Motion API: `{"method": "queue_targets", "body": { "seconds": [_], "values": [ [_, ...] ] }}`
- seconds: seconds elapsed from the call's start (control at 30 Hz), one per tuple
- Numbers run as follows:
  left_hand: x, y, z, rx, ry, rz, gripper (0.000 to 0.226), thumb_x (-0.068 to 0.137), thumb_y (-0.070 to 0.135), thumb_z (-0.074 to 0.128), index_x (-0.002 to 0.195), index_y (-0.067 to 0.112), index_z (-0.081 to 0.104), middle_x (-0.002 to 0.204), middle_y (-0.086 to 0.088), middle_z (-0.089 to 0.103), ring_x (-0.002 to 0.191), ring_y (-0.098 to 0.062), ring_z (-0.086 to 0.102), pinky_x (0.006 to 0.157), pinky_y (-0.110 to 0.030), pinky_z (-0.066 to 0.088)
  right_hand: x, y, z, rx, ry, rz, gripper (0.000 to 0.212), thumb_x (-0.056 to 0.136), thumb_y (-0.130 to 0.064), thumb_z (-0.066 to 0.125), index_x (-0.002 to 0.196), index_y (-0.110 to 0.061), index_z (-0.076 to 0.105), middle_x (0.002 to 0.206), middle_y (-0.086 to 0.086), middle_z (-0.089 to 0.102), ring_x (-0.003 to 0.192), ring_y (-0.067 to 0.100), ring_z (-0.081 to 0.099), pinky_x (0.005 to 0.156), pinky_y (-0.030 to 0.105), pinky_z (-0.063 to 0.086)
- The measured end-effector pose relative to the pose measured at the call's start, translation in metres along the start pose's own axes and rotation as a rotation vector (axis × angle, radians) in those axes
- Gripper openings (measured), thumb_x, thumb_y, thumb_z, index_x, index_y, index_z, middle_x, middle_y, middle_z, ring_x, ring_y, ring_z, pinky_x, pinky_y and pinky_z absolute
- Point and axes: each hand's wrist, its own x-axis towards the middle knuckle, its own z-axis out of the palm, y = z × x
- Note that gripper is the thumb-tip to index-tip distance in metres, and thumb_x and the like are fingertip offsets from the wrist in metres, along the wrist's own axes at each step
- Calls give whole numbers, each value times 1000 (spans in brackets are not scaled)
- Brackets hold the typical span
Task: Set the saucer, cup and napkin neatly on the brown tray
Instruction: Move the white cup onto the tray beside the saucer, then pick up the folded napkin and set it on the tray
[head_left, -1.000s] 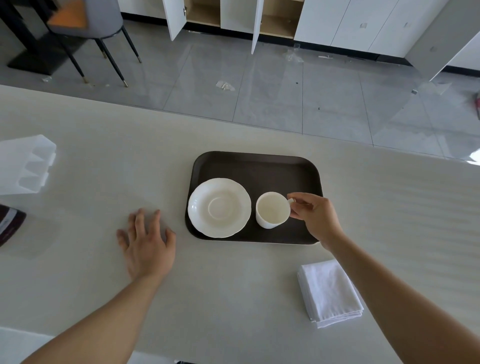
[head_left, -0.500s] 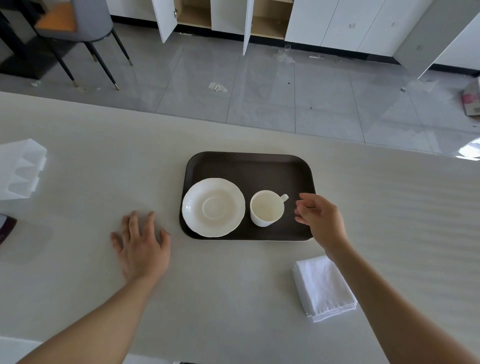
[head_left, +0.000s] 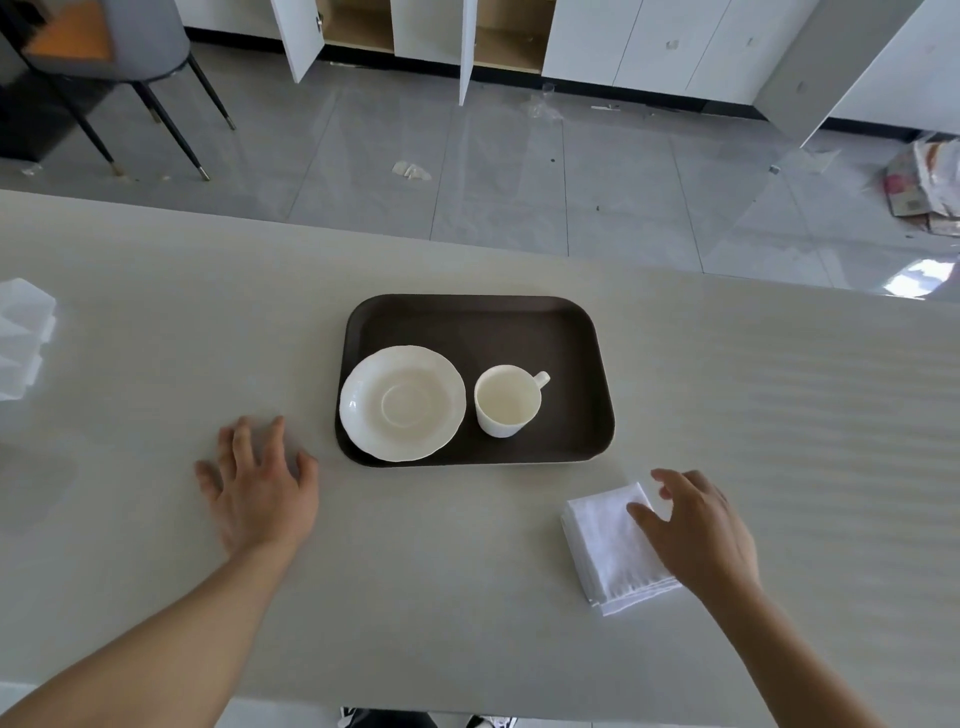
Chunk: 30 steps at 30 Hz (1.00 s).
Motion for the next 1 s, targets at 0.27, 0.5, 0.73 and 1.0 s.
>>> {"method": "queue_targets", "body": {
  "seconds": [0.27, 0.5, 0.73, 1.0],
  "values": [
    [-2, 4, -5, -32, 3, -5, 64, 83, 42, 36, 141, 17, 47, 154, -19, 34, 148, -35, 21, 117, -60, 10, -8, 3, 12, -39, -124, 124, 53, 86, -53, 65, 128, -22, 56, 117, -1, 63, 105, 22, 62, 82, 39, 56],
    [-2, 3, -5, -33, -11, -9, 63, 84, 41, 36, 141, 17, 47, 155, -18, 33, 148, -35, 20, 118, -59, 10, -4, -5, 11, 33, -140, 172, 37, 81, -42, 74, 111, -23, 63, 102, -2, 68, 83, 19, 59, 67, 30, 42],
    [-1, 4, -5, -31, -15, -7, 62, 84, 40, 38, 140, 16, 48, 154, -19, 34, 147, -36, 22, 117, -59, 11, -8, -10, 5, 270, -87, 103, 14, 88, -23, 68, 88, -24, 54, 83, -10, 64, 73, 13, 60, 56, 28, 43],
    [-2, 4, -7, -32, -7, -4, 62, 84, 40, 38, 140, 15, 48, 154, -19, 35, 147, -35, 22, 117, -59, 11, 21, -29, -42, 494, 46, 29, 14, 89, -19, 71, 94, -21, 58, 84, -2, 72, 71, 18, 65, 56, 31, 47]
  ]
}}
